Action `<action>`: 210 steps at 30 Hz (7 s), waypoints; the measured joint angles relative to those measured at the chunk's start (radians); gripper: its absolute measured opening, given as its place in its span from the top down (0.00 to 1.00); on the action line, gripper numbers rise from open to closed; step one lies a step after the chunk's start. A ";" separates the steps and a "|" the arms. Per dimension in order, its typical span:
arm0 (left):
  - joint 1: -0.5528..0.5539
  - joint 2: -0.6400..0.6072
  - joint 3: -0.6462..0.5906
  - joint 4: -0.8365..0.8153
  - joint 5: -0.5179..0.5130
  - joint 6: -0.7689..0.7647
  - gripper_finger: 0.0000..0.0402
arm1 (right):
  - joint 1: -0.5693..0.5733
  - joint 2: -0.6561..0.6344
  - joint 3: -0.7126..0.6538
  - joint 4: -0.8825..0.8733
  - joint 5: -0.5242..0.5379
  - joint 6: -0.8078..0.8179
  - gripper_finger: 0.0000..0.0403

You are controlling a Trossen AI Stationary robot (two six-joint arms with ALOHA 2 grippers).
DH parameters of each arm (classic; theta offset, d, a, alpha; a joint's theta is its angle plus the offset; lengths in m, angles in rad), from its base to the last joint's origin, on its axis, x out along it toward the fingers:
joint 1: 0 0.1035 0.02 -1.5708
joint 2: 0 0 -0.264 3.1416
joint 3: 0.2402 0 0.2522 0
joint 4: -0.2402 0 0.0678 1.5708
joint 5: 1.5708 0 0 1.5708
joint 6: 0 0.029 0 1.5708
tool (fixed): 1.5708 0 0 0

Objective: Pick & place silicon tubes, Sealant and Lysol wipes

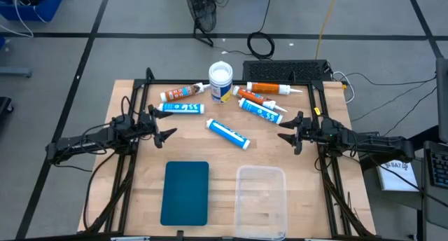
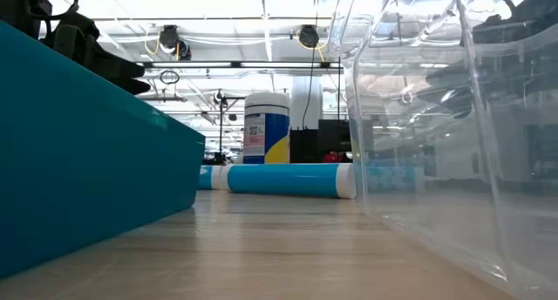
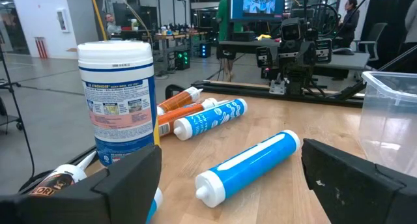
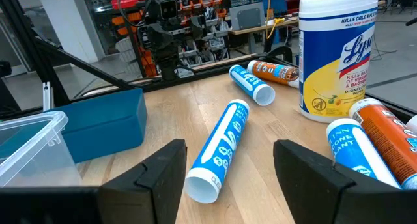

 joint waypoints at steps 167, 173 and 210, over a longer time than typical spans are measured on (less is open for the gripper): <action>0.000 0.000 0.000 0.000 -0.013 0.000 0.10 | -0.623 1.357 1.009 -0.749 0.101 -0.345 0.47; 0.000 0.000 0.000 0.000 -0.012 0.000 0.10 | -0.625 1.368 1.002 -0.742 0.102 -0.372 0.47; 0.000 0.000 0.000 0.000 -0.013 0.000 0.10 | -0.623 1.370 0.732 -0.519 0.129 -0.286 0.36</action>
